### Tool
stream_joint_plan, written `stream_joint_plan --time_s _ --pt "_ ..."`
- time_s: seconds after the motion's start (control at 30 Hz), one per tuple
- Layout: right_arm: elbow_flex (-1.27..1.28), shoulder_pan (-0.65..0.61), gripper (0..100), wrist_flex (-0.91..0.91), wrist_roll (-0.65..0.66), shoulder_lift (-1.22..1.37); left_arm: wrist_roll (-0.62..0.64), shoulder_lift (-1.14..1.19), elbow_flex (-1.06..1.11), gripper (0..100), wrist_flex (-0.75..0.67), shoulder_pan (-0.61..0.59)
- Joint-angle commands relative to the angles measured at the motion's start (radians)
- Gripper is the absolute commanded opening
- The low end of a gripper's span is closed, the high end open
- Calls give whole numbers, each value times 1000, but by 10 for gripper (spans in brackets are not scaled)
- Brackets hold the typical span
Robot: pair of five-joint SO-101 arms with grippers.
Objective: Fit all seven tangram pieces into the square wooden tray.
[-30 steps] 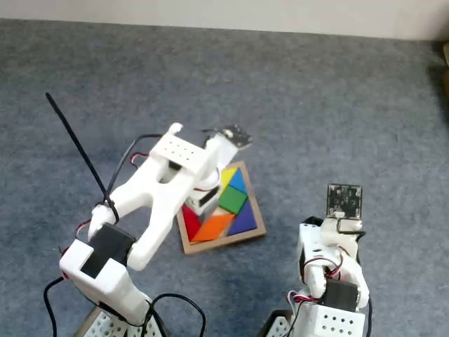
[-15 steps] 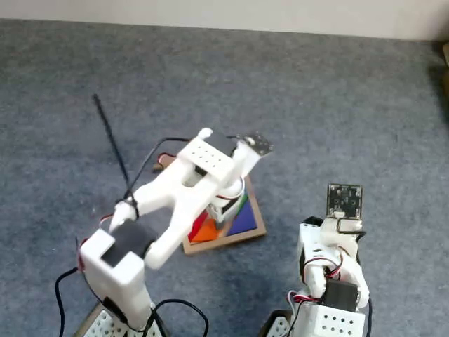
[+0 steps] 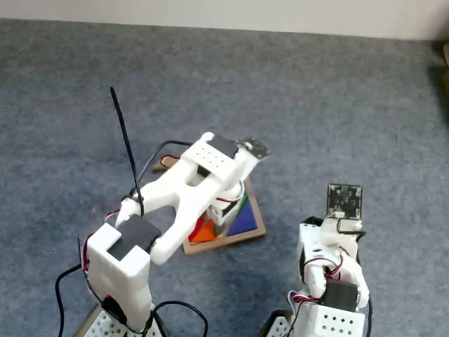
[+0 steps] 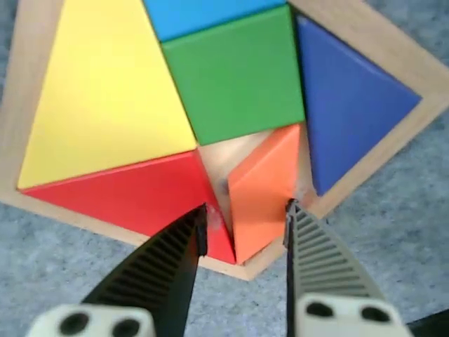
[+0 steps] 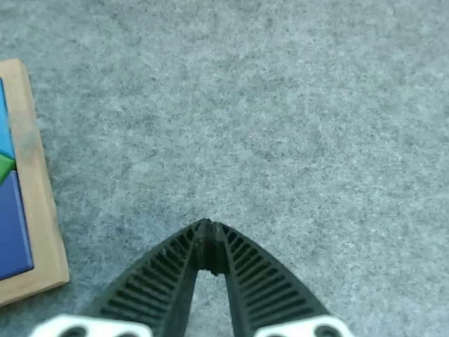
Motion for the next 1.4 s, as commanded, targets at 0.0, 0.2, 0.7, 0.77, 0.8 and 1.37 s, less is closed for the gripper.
stream_joint_plan --time_s 0.0,0.2,0.7,0.77,0.8,1.37 --pt "142 8 5 -18 -5 -7 21 -15 -19 185 -20 68" --pt "142 10 5 -18 -5 -7 23 -15 -19 185 -28 102" --pt "142 10 5 -18 -5 -7 23 73 -28 77 -75 105" --pt "142 10 5 -18 -5 -7 23 73 -54 63 -68 104" --pt "142 10 5 -18 -5 -7 23 73 -73 54 -44 102" --pt "142 10 5 -18 -5 -7 21 -239 -147 45 124 94"
